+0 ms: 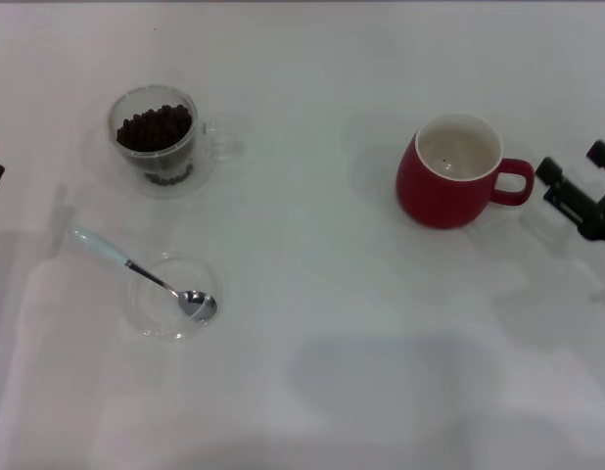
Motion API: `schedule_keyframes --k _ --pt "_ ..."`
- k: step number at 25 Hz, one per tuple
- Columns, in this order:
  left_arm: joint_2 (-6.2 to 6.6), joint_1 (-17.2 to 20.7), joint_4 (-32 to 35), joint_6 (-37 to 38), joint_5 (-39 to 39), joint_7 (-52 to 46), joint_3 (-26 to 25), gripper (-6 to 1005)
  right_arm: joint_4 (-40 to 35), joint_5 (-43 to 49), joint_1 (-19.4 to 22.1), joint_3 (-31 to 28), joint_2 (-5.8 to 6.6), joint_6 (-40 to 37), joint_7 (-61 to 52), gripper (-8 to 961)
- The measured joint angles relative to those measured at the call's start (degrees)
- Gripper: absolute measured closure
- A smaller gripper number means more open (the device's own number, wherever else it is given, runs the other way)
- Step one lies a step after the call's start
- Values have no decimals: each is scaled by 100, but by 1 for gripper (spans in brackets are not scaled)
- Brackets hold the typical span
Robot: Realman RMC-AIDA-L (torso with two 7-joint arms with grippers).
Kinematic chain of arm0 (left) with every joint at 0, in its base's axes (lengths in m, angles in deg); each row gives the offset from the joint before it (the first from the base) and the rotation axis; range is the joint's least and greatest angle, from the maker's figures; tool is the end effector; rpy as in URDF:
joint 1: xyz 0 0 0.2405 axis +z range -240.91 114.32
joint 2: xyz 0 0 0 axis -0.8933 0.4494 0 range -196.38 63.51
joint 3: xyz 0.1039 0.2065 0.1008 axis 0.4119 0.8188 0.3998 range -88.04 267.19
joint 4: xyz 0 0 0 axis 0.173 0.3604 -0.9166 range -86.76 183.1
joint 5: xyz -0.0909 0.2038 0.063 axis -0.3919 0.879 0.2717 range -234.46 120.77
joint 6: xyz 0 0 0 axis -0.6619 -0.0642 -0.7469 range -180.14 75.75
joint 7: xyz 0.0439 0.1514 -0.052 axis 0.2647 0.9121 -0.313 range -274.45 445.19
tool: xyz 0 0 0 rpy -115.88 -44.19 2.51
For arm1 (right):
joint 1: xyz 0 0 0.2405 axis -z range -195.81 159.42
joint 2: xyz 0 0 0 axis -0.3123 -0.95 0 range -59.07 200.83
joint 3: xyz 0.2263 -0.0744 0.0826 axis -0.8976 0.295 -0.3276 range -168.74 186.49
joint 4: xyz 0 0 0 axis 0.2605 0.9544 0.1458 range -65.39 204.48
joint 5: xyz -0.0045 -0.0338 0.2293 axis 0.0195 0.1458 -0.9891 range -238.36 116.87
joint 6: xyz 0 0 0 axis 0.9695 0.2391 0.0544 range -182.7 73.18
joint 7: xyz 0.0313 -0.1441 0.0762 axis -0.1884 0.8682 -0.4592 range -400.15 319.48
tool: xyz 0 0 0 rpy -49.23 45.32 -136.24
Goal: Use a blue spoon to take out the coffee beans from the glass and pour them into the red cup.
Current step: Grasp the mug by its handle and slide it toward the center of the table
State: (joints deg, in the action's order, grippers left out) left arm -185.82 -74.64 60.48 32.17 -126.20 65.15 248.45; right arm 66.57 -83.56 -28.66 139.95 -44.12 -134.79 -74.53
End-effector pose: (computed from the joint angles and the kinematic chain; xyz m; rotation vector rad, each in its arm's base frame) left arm -0.3533 0.2583 -0.0368 -1.5099 -0.7157 -0.9630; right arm 0.3947 0.2410 -0.0270 -1.8334 0.8118 0.8193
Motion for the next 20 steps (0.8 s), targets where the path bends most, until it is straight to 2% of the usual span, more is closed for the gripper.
schedule_keyframes --k 5,20 --pt "4 -91 -25 -14 0 1 14 107 61 220 11 15 -8 87 -42 132" --pt "26 -149 -131 -219 -14 -3 -26 108 -112 371 -327 3 -14 1054 -43 166"
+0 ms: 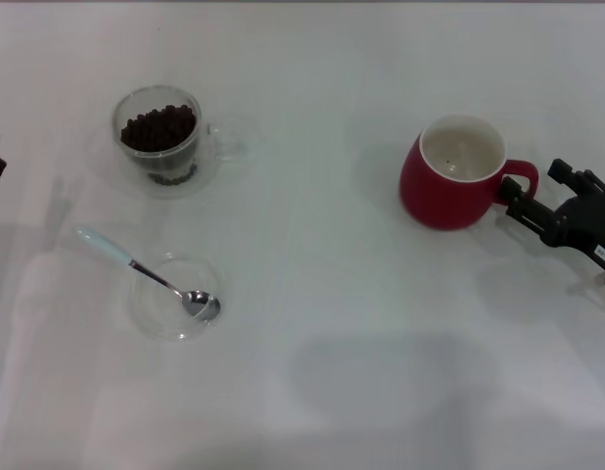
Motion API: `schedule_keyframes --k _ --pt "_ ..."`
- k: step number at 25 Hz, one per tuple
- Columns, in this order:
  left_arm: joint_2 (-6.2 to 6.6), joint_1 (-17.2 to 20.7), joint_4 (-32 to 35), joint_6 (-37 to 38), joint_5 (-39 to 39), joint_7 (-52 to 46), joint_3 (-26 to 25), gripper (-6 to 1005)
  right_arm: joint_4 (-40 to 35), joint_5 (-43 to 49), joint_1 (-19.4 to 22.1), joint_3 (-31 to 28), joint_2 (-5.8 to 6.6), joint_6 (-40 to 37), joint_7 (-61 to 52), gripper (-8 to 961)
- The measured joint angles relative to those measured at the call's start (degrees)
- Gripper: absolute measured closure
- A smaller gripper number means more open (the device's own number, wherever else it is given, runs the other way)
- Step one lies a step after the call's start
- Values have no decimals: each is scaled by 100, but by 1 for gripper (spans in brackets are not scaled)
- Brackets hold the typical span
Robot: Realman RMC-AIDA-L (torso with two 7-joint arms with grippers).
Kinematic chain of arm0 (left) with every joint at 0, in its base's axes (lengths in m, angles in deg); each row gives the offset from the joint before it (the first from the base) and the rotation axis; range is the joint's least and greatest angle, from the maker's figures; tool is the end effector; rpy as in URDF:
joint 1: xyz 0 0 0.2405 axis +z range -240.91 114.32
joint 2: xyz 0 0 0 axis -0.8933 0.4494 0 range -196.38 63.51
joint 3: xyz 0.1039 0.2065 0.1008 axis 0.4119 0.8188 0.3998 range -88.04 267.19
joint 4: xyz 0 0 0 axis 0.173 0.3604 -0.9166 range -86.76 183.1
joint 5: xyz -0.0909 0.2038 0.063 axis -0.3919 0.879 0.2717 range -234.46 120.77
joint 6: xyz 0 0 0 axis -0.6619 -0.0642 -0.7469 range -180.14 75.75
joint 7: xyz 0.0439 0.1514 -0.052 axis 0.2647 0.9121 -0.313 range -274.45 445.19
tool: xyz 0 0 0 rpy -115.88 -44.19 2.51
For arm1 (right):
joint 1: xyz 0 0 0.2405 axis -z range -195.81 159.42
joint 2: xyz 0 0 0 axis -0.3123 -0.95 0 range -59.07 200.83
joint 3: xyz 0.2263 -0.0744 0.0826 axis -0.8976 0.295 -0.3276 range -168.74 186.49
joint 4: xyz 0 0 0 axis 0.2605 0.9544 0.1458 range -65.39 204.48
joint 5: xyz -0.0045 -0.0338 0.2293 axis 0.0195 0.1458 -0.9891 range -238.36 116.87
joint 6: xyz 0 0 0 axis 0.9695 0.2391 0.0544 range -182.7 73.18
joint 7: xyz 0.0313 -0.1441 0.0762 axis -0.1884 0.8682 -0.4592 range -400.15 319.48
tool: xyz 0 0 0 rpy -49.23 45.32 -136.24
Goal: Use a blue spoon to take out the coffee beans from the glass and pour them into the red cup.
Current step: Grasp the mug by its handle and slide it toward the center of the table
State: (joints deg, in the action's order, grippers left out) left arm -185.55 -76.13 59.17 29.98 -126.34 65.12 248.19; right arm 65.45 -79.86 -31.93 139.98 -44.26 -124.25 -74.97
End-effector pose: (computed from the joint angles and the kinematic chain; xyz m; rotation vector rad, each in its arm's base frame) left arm -0.3581 0.2680 -0.0348 -1.5289 -0.7144 -0.9244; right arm 0.3995 0.2618 -0.0498 -1.9201 0.8788 0.6801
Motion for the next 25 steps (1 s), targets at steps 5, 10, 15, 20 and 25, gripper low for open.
schedule_keyframes --k 5,10,15,20,25 --pt "3 -4 -47 -1 -64 -2 -7 107 -73 -117 -111 -22 -2 130 22 177" --pt "3 -16 -86 -1 -136 -4 -7 107 -118 -337 -164 -59 -2 286 44 188" --pt "4 -56 -89 -1 -139 -6 -6 107 -122 -351 -198 -84 1 292 45 199" --pt "9 -64 -90 0 -144 -6 -6 108 -127 -350 -213 -84 0 289 68 559" --pt "4 -70 -88 0 -188 -6 -6 108 -258 -323 -243 -53 -6 263 418 688"
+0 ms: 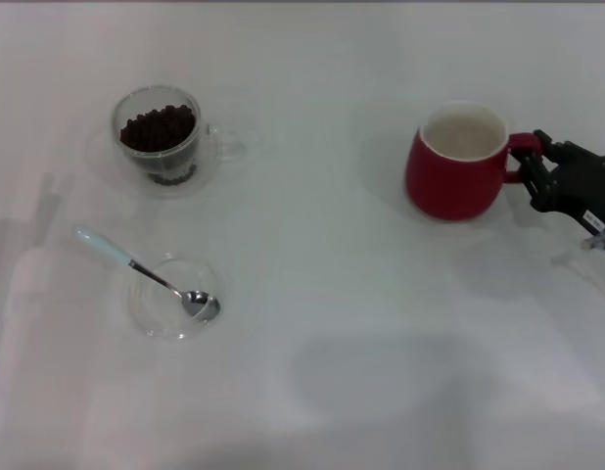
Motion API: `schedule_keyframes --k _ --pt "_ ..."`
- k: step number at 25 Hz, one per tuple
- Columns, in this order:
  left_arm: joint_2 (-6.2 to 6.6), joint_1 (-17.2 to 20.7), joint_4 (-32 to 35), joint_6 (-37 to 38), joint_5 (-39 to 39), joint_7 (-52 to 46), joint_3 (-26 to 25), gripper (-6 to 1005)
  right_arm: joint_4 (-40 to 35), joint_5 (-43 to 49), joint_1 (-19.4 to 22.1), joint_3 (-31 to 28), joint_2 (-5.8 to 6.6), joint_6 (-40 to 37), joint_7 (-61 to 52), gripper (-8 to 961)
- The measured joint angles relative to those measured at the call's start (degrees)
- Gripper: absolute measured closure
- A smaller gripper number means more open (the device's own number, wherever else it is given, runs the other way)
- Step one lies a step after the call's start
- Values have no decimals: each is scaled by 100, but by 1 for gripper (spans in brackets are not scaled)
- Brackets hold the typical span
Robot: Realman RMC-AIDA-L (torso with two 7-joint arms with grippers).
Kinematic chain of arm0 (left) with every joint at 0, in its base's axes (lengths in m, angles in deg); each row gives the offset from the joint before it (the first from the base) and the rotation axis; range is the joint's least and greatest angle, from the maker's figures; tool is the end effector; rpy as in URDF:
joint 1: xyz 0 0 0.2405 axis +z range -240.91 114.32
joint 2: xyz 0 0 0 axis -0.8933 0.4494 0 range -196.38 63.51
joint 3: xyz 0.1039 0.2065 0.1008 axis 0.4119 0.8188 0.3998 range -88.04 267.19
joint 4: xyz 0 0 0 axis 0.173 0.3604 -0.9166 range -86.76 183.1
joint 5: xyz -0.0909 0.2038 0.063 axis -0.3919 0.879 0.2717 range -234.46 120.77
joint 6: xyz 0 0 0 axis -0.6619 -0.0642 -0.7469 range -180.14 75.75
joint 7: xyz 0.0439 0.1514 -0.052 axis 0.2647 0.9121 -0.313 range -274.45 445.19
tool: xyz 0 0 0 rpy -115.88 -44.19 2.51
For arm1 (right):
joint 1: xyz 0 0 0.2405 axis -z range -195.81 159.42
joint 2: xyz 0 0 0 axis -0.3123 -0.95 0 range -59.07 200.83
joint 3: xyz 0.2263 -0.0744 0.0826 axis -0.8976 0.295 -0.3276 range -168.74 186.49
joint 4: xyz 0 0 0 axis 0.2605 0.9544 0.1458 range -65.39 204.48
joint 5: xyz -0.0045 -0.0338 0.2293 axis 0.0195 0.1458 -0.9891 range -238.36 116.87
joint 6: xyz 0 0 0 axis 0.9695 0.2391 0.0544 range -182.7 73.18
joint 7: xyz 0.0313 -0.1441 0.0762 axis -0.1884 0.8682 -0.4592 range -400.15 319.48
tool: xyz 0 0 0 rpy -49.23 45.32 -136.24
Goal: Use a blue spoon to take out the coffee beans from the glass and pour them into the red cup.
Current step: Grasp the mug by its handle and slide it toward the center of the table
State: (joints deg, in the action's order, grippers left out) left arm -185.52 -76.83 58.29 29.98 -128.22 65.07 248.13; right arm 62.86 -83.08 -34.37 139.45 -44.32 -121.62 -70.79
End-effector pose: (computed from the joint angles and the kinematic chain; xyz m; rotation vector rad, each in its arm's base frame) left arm -0.3616 0.2725 -0.0280 -1.5019 -0.7054 -0.9150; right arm 0.3853 0.2892 -0.0485 -1.8973 0.7989 0.6843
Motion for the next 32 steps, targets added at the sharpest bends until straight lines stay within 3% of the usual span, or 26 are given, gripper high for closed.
schedule_keyframes --k 10,18,32 --pt "-9 -41 26 0 -44 0 0 108 -681 155 -26 275 -17 415 1018 749" --pt "-7 -73 37 0 -44 0 0 108 -745 230 -35 507 -20 531 1280 774" --pt "-18 -114 50 0 -43 -30 0 107 -1200 237 -35 1557 -21 482 1905 763"
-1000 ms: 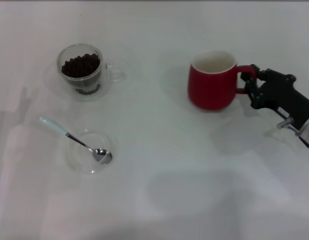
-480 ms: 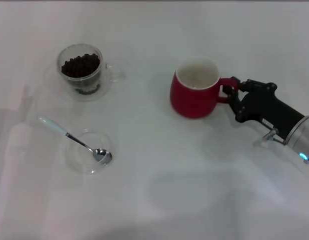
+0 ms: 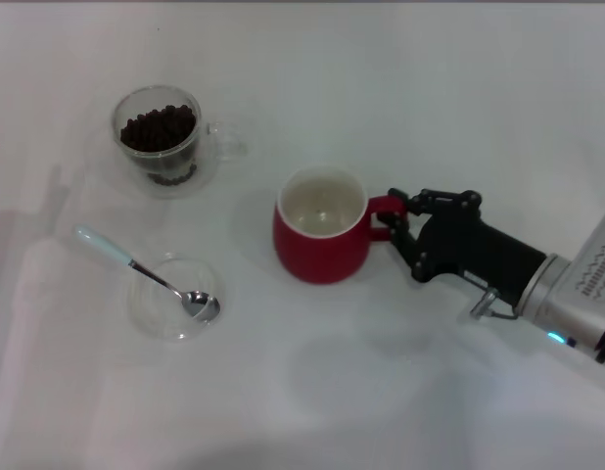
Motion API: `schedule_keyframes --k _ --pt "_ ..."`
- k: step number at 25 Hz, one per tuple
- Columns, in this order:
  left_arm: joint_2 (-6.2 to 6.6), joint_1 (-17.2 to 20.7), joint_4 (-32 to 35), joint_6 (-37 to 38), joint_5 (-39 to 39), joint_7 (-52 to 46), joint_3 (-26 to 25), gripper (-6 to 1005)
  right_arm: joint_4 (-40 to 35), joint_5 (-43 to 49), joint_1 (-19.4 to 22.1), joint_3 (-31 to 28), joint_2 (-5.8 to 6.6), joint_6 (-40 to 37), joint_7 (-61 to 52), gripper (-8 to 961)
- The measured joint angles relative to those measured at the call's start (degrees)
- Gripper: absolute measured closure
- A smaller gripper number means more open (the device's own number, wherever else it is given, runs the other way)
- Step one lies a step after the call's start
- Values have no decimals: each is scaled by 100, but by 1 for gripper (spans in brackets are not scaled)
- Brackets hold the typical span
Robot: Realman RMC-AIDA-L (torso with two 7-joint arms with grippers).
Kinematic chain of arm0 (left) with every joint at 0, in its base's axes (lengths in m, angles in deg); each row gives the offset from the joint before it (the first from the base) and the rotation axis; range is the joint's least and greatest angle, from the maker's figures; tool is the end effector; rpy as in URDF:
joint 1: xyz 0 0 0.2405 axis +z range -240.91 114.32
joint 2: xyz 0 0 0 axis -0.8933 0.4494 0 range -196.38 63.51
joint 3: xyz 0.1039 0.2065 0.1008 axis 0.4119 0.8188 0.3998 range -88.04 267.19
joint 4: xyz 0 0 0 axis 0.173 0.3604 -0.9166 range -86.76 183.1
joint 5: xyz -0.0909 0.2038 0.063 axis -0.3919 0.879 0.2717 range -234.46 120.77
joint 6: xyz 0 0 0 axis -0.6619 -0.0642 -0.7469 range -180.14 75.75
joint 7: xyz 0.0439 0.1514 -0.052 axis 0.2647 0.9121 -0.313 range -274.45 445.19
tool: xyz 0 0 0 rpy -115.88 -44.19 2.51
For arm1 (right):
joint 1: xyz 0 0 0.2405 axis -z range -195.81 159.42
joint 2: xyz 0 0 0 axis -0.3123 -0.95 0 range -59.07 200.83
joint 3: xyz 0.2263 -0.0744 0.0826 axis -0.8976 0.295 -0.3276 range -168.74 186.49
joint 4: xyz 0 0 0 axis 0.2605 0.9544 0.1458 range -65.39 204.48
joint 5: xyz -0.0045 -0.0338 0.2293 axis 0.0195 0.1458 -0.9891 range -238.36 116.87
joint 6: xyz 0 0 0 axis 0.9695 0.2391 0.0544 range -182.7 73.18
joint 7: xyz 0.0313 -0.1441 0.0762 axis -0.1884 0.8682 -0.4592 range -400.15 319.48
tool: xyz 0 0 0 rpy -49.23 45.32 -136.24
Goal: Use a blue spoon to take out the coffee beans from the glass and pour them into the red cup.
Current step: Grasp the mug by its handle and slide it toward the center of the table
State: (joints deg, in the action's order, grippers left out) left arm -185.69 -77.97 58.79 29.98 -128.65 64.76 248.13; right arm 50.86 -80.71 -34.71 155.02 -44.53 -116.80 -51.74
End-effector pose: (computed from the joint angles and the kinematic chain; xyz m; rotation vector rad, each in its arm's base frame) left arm -0.3542 0.2799 -0.0296 -1.5005 -0.7043 -0.9442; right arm 0.3190 0.2714 -0.1217 -2.2939 0.3692 0.6072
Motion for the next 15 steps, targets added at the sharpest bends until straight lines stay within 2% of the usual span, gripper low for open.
schedule_keyframes --k 9,15 --pt "6 53 -15 0 0 -305 5 107 -186 94 0 61 2 208 -22 751" --pt "8 53 -24 0 6 -308 17 107 -160 112 0 27 15 190 -582 743"
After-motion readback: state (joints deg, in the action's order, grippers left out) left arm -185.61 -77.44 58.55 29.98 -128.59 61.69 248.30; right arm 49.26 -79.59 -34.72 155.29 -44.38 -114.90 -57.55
